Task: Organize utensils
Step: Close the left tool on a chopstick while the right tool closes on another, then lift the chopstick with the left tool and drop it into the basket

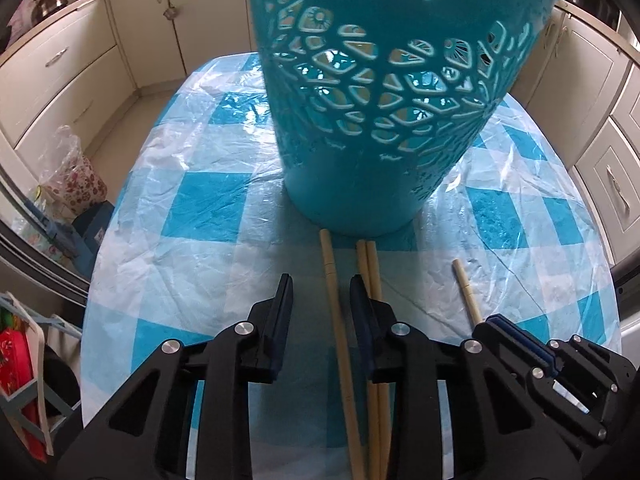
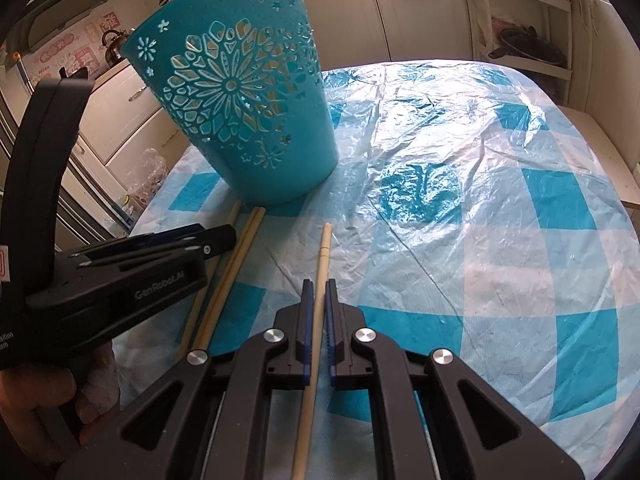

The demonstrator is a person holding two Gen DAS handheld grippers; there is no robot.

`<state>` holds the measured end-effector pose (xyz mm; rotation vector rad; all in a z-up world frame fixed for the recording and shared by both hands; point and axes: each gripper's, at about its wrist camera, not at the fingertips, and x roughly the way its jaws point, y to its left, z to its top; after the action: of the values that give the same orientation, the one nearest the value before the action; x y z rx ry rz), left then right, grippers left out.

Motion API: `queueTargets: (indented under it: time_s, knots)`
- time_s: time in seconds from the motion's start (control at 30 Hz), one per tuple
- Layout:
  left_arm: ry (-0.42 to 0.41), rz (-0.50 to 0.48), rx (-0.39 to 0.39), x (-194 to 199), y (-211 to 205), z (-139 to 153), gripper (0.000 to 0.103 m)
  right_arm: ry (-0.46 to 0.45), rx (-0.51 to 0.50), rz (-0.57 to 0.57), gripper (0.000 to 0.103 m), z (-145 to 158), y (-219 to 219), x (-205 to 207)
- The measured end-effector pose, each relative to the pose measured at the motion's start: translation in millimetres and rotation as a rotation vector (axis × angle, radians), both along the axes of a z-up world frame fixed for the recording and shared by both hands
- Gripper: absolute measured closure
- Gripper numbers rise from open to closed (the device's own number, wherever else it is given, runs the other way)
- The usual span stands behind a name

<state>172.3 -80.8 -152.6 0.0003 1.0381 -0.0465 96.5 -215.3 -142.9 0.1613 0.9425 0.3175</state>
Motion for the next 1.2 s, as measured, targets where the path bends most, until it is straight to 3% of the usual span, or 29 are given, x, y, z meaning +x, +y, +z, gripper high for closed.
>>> queueTargets:
  time_s: [0.03,0.07,0.27,0.53,0.67,0.97,1.2]
  knots:
    - [0.002,-0.019,0.005,0.3,-2.3,-0.4,0.094,-0.003,-0.003,0.002,0.096,0.0,0.1,0.0]
    - [0.008,-0.035,-0.007,0.1,-3.2,-0.5,0.097,-0.004,-0.004,0.003,0.096,-0.2,0.3,0.1]
    - [0.012,-0.066,-0.103,-24.7,12.9,12.1,0.098,-0.003,0.007,0.005,0.097,-0.9,-0.7,1.0]
    - [-0.184,-0.088,-0.356,-68.4,55.4,101.9,0.098,0.007,0.031,-0.006,0.097,-1.6,-5.3,1.1]
    - [-0.288,-0.101,-0.431,-74.5,58.0,145.5,0.098,0.01,0.038,-0.012,0.097,-2.4,-6.4,2.0]
    - [-0.463,-0.098,-0.444,-50.6,47.1,210.5,0.098,0.012,0.046,-0.017,0.097,-2.5,-7.2,2.0]
    - [-0.71,0.019,-0.433,-29.6,47.6,263.6,0.098,0.012,0.053,-0.02,0.097,-2.9,-7.2,1.9]
